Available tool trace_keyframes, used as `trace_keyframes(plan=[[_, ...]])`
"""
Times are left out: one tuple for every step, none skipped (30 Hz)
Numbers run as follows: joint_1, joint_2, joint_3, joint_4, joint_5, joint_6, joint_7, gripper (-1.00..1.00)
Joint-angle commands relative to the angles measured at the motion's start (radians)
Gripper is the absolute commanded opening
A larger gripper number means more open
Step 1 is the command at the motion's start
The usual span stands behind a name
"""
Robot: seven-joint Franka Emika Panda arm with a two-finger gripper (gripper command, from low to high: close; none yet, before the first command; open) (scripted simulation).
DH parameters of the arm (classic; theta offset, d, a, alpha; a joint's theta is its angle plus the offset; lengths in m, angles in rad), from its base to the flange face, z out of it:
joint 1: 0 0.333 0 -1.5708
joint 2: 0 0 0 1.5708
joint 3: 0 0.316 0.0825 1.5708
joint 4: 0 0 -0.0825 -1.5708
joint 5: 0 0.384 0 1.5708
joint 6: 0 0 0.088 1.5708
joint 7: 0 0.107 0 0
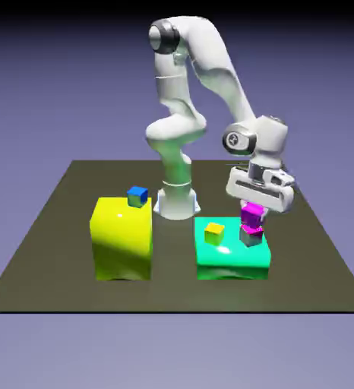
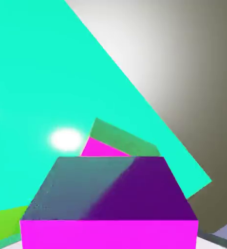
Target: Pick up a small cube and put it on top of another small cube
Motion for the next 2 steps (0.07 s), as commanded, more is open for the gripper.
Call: trace_keyframes(plan=[[0.006,-0.035,0.005,0.008,0.017,-0.043,-0.013,1.00],[0.013,-0.070,0.011,0.017,0.035,-0.087,-0.026,1.00]])
